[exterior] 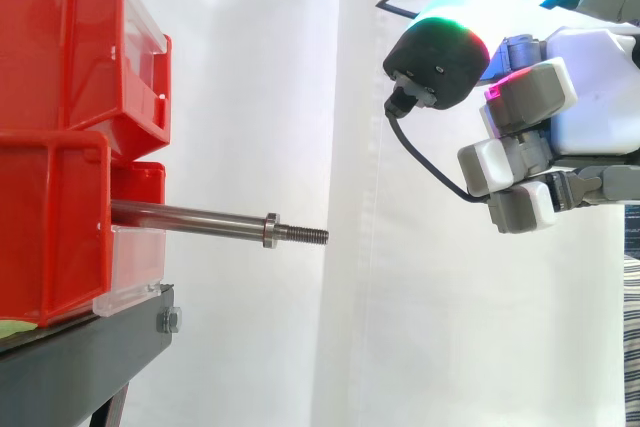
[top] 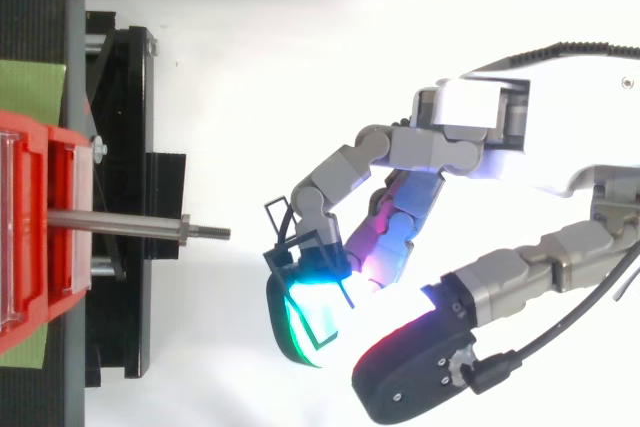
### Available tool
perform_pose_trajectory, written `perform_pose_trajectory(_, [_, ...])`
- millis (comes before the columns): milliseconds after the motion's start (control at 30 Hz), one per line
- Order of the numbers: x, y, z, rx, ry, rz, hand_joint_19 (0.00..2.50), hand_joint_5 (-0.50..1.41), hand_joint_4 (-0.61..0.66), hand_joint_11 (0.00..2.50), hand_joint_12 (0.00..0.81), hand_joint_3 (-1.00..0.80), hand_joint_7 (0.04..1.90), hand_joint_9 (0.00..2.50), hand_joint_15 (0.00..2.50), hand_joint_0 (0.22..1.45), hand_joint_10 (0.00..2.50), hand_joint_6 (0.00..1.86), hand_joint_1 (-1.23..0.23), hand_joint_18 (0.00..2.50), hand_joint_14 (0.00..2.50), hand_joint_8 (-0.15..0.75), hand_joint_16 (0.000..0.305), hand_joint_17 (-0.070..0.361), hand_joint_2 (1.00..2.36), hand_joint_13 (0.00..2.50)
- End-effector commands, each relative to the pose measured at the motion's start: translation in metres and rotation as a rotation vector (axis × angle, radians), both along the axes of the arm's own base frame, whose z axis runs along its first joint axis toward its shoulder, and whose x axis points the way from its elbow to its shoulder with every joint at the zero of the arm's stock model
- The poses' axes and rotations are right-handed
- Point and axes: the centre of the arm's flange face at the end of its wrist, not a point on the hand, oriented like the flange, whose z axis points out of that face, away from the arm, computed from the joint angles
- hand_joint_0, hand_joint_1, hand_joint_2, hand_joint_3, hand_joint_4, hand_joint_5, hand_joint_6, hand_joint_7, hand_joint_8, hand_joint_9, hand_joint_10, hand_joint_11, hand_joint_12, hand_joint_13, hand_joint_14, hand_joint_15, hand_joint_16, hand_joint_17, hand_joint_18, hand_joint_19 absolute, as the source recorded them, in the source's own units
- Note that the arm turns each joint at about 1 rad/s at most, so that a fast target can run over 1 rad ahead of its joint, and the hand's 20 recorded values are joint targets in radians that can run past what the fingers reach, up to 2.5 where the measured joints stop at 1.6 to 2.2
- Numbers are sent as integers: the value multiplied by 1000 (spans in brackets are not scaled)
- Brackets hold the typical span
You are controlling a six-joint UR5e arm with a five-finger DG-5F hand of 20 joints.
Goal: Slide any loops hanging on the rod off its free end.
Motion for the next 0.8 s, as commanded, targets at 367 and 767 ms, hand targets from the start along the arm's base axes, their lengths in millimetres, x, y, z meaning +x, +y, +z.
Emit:
perform_pose_trajectory(367, [0, 0, -1, 0, 2, 1, 651, -119, -72, 656, 371, -39, 1092, 1231, 395, 600, 13, 901, -779, 959, 12, 360, 54, 122, 1014, 1008])
perform_pose_trajectory(767, [0, 0, -1, 0, 0, -1, 650, -118, -78, 658, 370, -36, 1090, 1242, 401, 599, 11, 901, -778, 963, 13, 361, 54, 121, 1014, 1018])
